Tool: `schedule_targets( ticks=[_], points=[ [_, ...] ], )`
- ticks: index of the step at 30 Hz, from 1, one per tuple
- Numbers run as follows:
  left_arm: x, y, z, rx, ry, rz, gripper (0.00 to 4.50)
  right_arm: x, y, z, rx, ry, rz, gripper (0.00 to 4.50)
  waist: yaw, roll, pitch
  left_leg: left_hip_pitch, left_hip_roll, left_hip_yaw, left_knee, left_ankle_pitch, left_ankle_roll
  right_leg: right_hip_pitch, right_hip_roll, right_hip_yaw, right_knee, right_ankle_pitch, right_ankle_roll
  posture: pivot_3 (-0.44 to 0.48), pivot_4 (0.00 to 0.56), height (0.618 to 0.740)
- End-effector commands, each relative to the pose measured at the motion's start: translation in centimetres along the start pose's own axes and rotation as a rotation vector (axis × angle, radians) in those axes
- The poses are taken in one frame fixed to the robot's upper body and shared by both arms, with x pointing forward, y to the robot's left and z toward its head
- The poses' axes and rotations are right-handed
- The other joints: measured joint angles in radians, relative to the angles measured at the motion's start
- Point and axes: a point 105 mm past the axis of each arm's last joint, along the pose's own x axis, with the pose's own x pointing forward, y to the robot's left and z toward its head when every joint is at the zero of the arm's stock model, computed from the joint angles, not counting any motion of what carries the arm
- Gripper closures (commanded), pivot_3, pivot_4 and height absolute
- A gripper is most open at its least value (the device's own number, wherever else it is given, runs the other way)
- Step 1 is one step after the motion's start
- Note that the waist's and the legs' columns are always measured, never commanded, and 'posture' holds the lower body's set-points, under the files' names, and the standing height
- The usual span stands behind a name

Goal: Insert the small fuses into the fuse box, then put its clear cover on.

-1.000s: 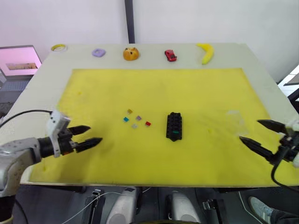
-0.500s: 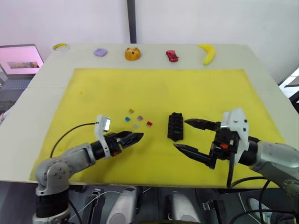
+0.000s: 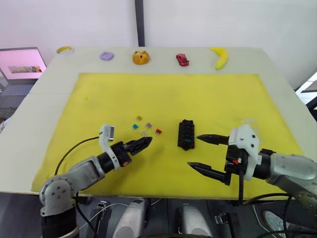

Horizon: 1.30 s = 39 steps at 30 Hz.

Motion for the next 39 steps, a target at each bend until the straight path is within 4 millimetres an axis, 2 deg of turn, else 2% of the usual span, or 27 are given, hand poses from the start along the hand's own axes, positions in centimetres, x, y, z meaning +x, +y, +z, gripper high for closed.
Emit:
schedule_targets(
  ticks=[1, 12, 20, 33, 39],
  points=[
    [-0.2, 0.1, 0.1, -0.021, -0.011, -0.001, 0.00, 0.3, 0.0, 0.7, -0.043, -0.033, 0.008, 0.06, 0.000, 0.000, 0.000, 0.000, 0.000, 0.000, 0.000, 0.000, 0.000, 0.000, 0.000, 0.000, 0.000, 0.000, 0.000, 0.000, 0.150, 0.735],
    [1.5, 0.9, 0.0, -0.095, -0.031, 0.003, 0.00, 0.9, -0.5, 0.8, -0.059, -0.039, 0.010, 0.06, 0.002, 0.000, 0.000, 0.000, 0.000, 0.000, 0.000, 0.000, 0.000, 0.000, 0.000, 0.000, 0.000, 0.000, 0.000, 0.000, 0.150, 0.735],
    [2.7, 0.6, 0.5, -0.116, -0.060, -0.012, 0.00, 0.9, -0.7, 0.7, -0.059, -0.034, -0.002, 0.06, 0.002, 0.000, 0.000, 0.000, 0.000, 0.000, 0.000, 0.000, 0.000, 0.000, 0.000, 0.000, -0.001, 0.000, 0.000, 0.000, 0.150, 0.735],
    [2.0, 1.2, 0.8, -0.115, -0.071, 0.039, 0.00, 1.1, -1.1, 0.8, -0.059, -0.045, -0.023, 0.06, 0.000, 0.000, 0.000, 0.000, 0.000, 0.000, 0.000, 0.000, 0.000, 0.000, 0.000, 0.000, -0.001, 0.000, 0.000, 0.000, 0.150, 0.735],
    [3.0, 1.3, 0.5, -0.139, -0.076, 0.044, 0.00, 1.1, -1.7, 1.0, -0.065, -0.047, -0.030, 0.06, 0.001, 0.000, 0.000, 0.000, 0.000, 0.000, 0.000, 0.000, 0.000, 0.000, 0.000, 0.000, -0.001, 0.000, -0.001, 0.000, 0.150, 0.735]
  ],
)
